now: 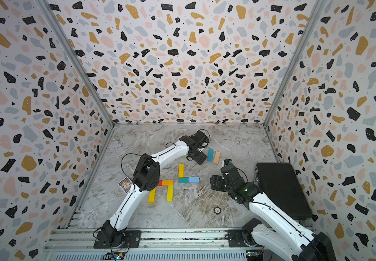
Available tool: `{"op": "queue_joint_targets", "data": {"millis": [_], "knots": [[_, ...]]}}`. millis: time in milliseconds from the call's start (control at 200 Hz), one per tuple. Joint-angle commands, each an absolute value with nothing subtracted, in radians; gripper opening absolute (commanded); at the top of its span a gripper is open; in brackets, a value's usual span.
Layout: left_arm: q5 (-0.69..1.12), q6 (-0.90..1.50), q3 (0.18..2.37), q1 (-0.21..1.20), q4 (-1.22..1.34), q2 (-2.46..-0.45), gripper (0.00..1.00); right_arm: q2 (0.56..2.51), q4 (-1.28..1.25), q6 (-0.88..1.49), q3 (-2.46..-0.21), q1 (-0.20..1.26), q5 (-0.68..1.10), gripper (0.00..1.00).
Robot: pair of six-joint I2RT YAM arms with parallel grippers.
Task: Assemble the letter h with building blocks
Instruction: Pick up the building block from the center of the board.
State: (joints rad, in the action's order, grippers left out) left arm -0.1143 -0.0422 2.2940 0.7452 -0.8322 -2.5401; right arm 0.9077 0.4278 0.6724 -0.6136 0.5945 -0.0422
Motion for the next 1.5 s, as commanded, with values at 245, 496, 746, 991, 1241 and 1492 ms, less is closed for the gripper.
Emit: {"op": "queue_joint_targets", "data": {"millis": [245, 496, 746, 991, 1241, 1492], "knots": [[-0.060, -0.066, 2.423, 0.729, -0.966, -2.615, 0.59, 0.859, 0.502, 0.662, -0.683, 0.586, -0.081, 0.82], [-0.035, -0.002, 2.369, 0.728, -0.908, -2.557, 0.36, 0.855, 0.510, 0.669, -0.685, 0.581, -0.095, 0.82], [-0.040, 0.151, 2.273, 0.726, -0.783, -2.381, 0.20, 0.855, 0.512, 0.675, -0.674, 0.580, -0.119, 0.82], [-0.060, 0.410, 1.716, 0.743, -0.508, -1.925, 0.19, 0.846, 0.492, 0.683, -0.644, 0.575, -0.100, 0.82], [-0.149, 0.643, 1.237, 0.858, -0.481, -1.569, 0.17, 0.841, 0.465, 0.676, -0.617, 0.569, -0.067, 0.82], [-0.214, 0.854, 1.011, 0.995, -0.503, -1.453, 0.17, 0.816, 0.463, 0.675, -0.603, 0.563, -0.046, 0.83]]}}
